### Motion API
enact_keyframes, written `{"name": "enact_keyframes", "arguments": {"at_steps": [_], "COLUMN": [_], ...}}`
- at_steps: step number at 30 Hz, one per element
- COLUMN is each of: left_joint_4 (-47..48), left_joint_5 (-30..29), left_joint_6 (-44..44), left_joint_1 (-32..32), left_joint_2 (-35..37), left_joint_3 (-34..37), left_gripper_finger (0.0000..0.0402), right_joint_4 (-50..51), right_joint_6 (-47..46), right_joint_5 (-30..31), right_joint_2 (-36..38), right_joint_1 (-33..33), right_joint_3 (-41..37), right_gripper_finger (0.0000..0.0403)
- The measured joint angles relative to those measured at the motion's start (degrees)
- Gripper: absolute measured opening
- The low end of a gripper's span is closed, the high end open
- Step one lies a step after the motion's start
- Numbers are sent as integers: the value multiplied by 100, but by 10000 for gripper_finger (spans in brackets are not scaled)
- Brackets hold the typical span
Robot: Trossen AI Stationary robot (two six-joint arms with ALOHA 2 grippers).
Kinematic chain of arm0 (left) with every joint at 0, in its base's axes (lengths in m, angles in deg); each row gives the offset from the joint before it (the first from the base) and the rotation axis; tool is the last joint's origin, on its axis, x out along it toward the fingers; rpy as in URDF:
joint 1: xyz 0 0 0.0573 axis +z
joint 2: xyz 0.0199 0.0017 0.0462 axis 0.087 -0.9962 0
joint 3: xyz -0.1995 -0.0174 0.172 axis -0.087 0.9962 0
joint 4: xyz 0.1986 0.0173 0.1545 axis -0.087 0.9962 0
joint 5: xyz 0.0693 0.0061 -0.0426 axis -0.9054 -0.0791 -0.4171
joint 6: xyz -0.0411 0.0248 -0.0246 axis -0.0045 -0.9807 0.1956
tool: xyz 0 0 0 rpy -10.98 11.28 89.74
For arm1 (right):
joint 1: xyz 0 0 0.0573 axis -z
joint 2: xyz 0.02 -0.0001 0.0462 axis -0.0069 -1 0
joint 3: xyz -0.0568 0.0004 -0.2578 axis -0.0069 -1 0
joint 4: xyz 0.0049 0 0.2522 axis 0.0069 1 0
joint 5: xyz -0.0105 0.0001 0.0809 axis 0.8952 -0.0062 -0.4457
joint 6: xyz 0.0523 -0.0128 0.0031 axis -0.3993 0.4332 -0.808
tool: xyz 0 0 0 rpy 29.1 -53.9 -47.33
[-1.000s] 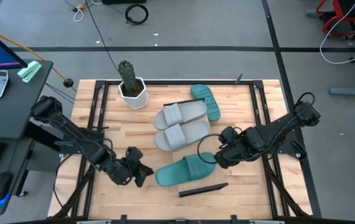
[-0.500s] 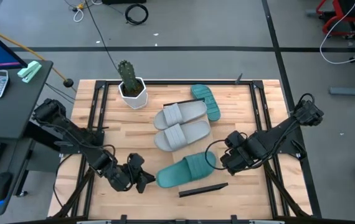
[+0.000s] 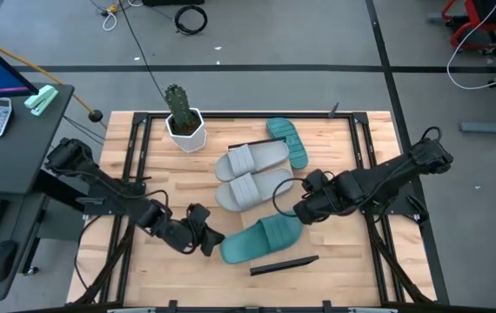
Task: Pick and place slides into the shelf
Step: Put the bottom green slipper on the shelf
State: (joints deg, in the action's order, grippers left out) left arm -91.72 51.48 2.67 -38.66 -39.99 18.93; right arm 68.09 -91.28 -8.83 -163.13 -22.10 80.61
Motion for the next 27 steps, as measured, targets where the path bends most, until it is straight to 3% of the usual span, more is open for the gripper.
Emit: {"name": "enact_keyframes", "arguments": {"at_steps": [12, 27], "left_joint_4": [-180, -336], "left_joint_5": [501, 663], "left_joint_6": [79, 37], "left_joint_1": [538, 237], "left_joint_2": [2, 2], "left_joint_3": [-4, -4], "left_gripper_finger": [84, 60], "right_joint_4": [-824, -1569], "right_joint_6": [467, 1159], "right_joint_5": [198, 276], "right_joint_2": [2, 2], "right_joint_1": [71, 263], "right_joint_3": [0, 0], "right_gripper_finger": [109, 109]}}
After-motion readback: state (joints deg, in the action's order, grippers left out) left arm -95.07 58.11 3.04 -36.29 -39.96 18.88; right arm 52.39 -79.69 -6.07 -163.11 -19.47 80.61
